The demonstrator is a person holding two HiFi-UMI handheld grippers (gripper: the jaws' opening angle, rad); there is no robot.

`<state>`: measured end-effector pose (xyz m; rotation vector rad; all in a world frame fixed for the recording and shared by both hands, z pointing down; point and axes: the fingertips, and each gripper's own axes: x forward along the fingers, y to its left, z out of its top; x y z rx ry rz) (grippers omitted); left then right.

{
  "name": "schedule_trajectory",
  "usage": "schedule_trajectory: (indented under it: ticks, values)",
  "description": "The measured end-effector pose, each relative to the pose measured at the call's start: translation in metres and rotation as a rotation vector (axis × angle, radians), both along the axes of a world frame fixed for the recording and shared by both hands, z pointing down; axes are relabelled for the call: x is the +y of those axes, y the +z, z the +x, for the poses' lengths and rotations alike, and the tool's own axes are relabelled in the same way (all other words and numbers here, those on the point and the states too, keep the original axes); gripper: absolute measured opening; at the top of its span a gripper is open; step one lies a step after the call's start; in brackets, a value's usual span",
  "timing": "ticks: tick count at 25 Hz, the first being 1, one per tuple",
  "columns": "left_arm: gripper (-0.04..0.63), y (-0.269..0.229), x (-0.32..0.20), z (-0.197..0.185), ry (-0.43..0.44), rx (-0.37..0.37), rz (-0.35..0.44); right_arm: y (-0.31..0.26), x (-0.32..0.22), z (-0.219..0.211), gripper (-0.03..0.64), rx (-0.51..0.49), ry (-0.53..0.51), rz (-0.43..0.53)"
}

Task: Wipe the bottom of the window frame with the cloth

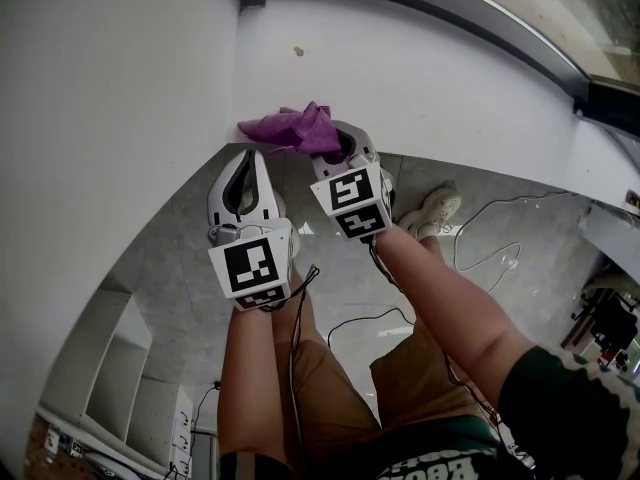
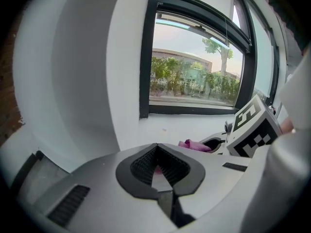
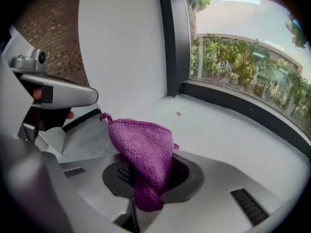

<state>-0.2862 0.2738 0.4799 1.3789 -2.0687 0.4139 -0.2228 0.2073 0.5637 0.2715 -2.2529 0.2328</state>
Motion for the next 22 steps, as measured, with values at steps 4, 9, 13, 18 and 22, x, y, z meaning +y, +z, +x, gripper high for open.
schedule_trajectory:
  ticks: [4, 9, 13, 18, 22]
  values:
    - [0.009, 0.001, 0.004, -0.004, -0.003, -0.001, -0.006, -0.001, 0.007, -0.016, 0.089, -0.024, -0.04, -0.013]
    - [0.009, 0.001, 0.008, -0.01, -0.017, 0.003, -0.008, -0.001, 0.016, -0.035, 0.089, -0.039, -0.089, -0.053]
    - [0.009, 0.001, 0.009, -0.012, -0.023, 0.004, -0.01, -0.004, 0.025, -0.047, 0.089, -0.052, -0.141, -0.087]
    - [0.009, -0.002, 0.008, -0.013, -0.04, -0.002, -0.008, -0.005, 0.024, -0.049, 0.089, -0.053, -0.179, -0.083]
    - [0.009, 0.0, 0.005, -0.012, -0.044, 0.002, -0.015, -0.004, 0.014, -0.053, 0.089, -0.059, -0.189, -0.075]
